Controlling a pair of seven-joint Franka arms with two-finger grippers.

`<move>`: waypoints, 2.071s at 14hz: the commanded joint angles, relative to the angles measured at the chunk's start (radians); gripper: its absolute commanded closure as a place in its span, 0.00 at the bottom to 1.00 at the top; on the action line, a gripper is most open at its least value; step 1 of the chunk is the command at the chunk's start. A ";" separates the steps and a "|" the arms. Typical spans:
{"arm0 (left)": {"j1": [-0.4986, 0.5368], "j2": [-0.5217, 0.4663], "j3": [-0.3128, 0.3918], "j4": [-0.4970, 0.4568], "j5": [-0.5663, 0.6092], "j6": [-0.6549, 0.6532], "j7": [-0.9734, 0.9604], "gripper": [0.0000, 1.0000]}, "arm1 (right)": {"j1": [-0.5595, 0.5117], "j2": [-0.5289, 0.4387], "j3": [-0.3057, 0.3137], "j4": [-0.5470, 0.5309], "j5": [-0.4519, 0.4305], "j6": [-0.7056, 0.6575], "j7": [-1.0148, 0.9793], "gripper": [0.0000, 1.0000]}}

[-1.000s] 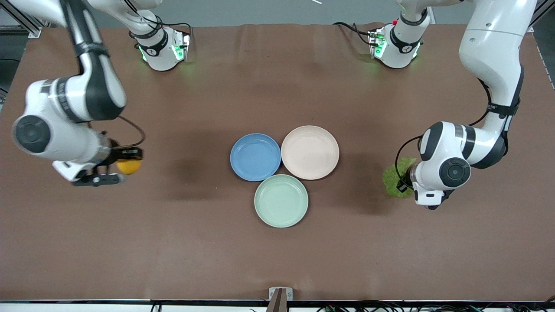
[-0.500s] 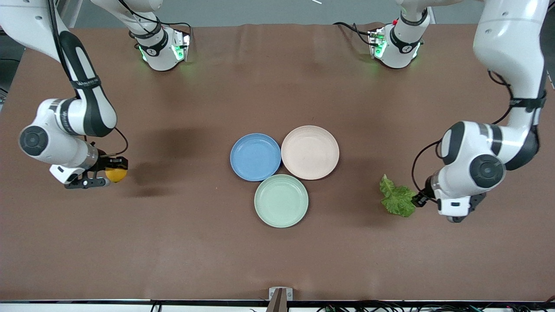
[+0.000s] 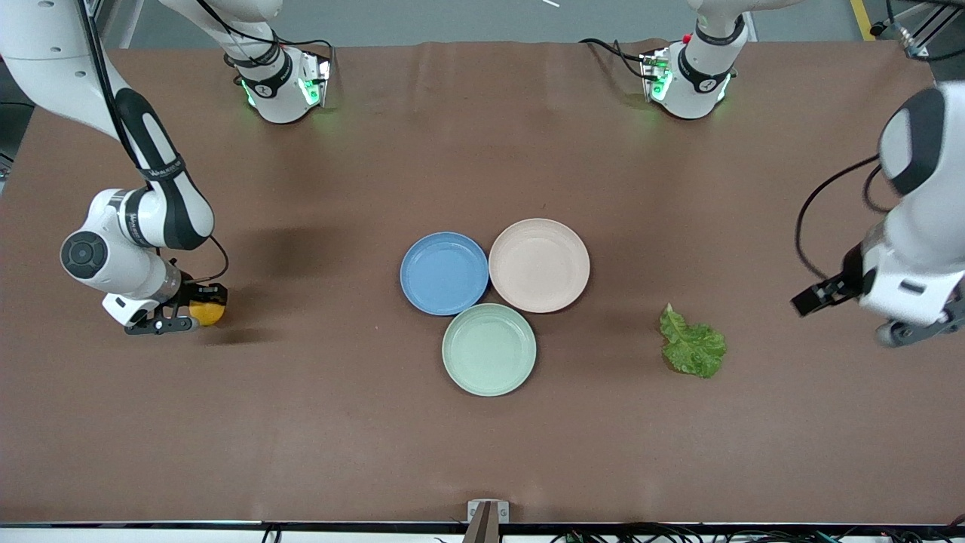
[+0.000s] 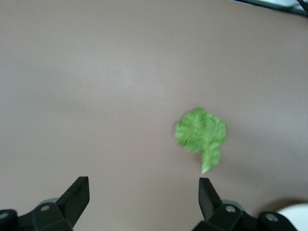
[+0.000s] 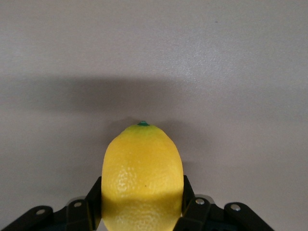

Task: Pick lemon and lettuce from plates
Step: 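Release the lettuce on the table with the left gripper and lift away, then set the lemon on the table with the right gripper and withdraw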

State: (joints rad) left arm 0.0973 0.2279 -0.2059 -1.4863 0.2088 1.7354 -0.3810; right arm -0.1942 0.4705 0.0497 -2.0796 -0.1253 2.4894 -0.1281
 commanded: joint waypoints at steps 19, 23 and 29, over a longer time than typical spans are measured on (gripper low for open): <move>-0.024 -0.372 0.040 -0.232 -0.201 -0.162 0.235 0.00 | 0.114 -0.477 0.038 0.541 0.093 -1.023 0.025 0.00; -0.025 -0.368 0.042 -0.210 -0.141 -0.162 0.232 0.00 | 0.116 -0.478 0.039 0.558 0.105 -1.023 0.070 0.00; -0.022 -0.349 0.051 -0.173 -0.153 -0.174 0.223 0.00 | 0.113 -0.477 0.038 0.598 0.105 -1.032 0.059 0.00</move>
State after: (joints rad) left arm 0.0711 -0.1219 -0.1575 -1.6748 0.0500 1.5719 -0.1590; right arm -0.0824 -0.0164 0.0894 -1.5177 -0.0327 1.4727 -0.0843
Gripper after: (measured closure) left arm 0.000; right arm 0.000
